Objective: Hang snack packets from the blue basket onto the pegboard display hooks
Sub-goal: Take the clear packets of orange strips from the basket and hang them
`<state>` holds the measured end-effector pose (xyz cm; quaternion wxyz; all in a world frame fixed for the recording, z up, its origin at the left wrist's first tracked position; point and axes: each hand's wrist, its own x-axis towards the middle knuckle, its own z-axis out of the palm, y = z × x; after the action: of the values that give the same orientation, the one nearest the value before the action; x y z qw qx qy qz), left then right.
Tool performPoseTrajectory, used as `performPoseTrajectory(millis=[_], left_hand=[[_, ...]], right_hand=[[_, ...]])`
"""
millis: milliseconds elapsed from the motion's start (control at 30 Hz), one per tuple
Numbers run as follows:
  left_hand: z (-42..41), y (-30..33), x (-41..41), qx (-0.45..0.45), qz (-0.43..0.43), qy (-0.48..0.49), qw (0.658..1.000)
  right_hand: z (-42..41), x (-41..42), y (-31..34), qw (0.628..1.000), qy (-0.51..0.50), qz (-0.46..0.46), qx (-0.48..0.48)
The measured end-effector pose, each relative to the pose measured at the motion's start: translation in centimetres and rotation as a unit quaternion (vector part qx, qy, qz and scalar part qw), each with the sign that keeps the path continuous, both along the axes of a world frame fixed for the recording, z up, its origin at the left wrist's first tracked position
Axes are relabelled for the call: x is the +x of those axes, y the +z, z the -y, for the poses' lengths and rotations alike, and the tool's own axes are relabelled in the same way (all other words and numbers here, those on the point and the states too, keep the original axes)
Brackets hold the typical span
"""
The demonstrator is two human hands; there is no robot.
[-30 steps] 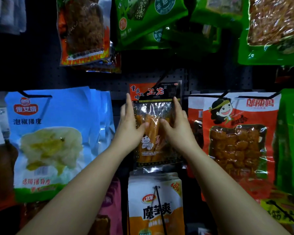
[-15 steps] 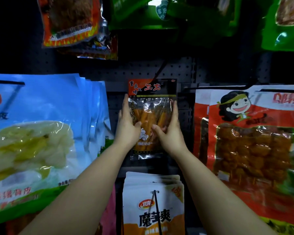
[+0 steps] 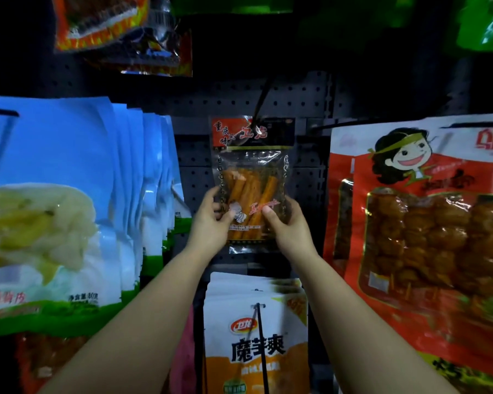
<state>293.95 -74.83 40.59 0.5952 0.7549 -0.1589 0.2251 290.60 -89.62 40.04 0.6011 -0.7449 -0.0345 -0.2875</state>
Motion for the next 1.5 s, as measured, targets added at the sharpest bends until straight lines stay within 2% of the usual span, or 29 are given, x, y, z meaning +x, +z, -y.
performPoseTrajectory(millis=[367,533,767,933,1033,1200,1333,1500], left_hand=[[-0.6,-2.0,-2.6,-0.037,-0.047,0.027,0.998],[-1.6,-2.4,-6.2,-0.073,-0.013,0.061,0.995],[-2.6,-3.6,-14.8,-0.139,0.039,-0.051,0.988],[-3.6,-6.5,-21.6,-0.169,0.009,-0.138,0.976],[-3.4,-10.1,-25.7,-0.139,-0.032,-0.192,0.971],[-1.4,-19.5,-31.9,-0.05,-0.145,-0.281,0.948],[1.9,-30.0,-36.4,0.035,-0.263,-0.335,0.904],[5.3,-45.8,-40.2,0.121,-0.403,-0.347,0.838]], right_hand=[[0.0,-2.1,-2.0,0.997,-0.003,-0.072,0.033],[-0.1,-5.0,-3.0,0.997,-0.056,-0.039,0.028],[-3.2,-13.7,-4.3,0.999,-0.034,-0.041,-0.006],[-3.9,-23.1,-7.7,0.999,-0.04,-0.021,0.023],[-3.3,-28.8,-11.6,0.994,-0.093,-0.03,0.042],[-1.7,-38.5,-21.7,0.964,-0.202,-0.143,0.1],[0.6,-46.2,-30.9,0.914,-0.27,-0.272,0.132],[3.8,-53.3,-44.1,0.827,-0.29,-0.444,0.185]])
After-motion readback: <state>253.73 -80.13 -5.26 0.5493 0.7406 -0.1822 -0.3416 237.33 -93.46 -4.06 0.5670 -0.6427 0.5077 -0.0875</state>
